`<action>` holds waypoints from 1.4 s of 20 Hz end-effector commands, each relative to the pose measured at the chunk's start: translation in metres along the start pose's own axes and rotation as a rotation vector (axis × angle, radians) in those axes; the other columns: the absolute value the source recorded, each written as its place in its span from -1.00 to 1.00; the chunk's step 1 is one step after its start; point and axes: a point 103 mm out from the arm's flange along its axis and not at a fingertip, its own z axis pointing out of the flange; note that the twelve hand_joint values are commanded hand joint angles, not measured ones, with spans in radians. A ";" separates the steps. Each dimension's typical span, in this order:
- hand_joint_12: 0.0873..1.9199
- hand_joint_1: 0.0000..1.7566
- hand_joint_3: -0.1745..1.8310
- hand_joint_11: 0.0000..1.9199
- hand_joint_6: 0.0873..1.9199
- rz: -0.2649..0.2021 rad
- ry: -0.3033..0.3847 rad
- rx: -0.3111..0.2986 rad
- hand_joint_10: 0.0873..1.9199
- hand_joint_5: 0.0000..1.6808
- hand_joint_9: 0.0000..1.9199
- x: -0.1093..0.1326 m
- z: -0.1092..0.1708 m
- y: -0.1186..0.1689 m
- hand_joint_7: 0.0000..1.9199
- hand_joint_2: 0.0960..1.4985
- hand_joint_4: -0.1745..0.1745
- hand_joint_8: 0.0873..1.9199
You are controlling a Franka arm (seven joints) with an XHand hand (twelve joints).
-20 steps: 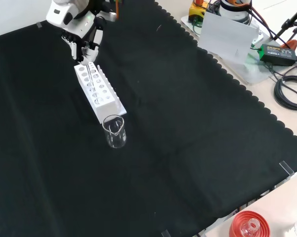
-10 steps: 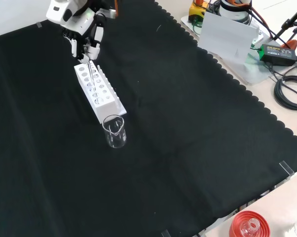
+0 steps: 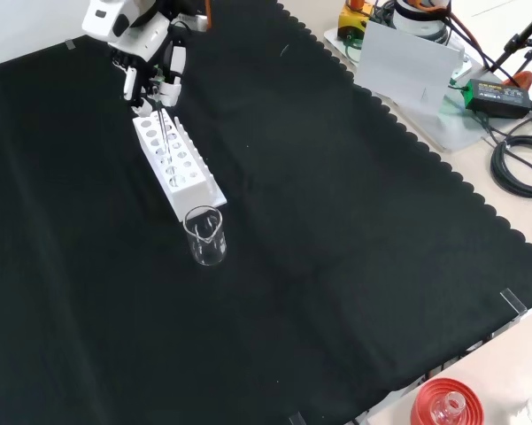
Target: Put the glass rod back on the white test tube rack.
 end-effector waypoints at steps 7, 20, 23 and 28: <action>-0.32 0.23 -1.00 1.00 0.00 0.031 -0.011 -0.018 -0.91 -0.36 1.00 -0.005 -0.020 -0.022 0.63 0.30 -1.00 -0.60; -0.31 0.21 -1.00 1.00 0.00 0.075 -0.035 -0.045 -0.87 -0.33 1.00 -0.002 -0.054 -0.048 0.62 0.30 -1.00 -0.60; -0.31 0.21 -1.00 1.00 -0.01 0.076 -0.038 -0.047 -0.87 -0.32 1.00 0.002 -0.058 -0.052 0.62 0.31 -1.00 -0.59; -0.31 0.20 -1.00 1.00 -0.01 0.061 -0.038 -0.065 -0.85 -0.30 1.00 0.012 -0.063 -0.058 0.62 0.31 -1.00 -0.59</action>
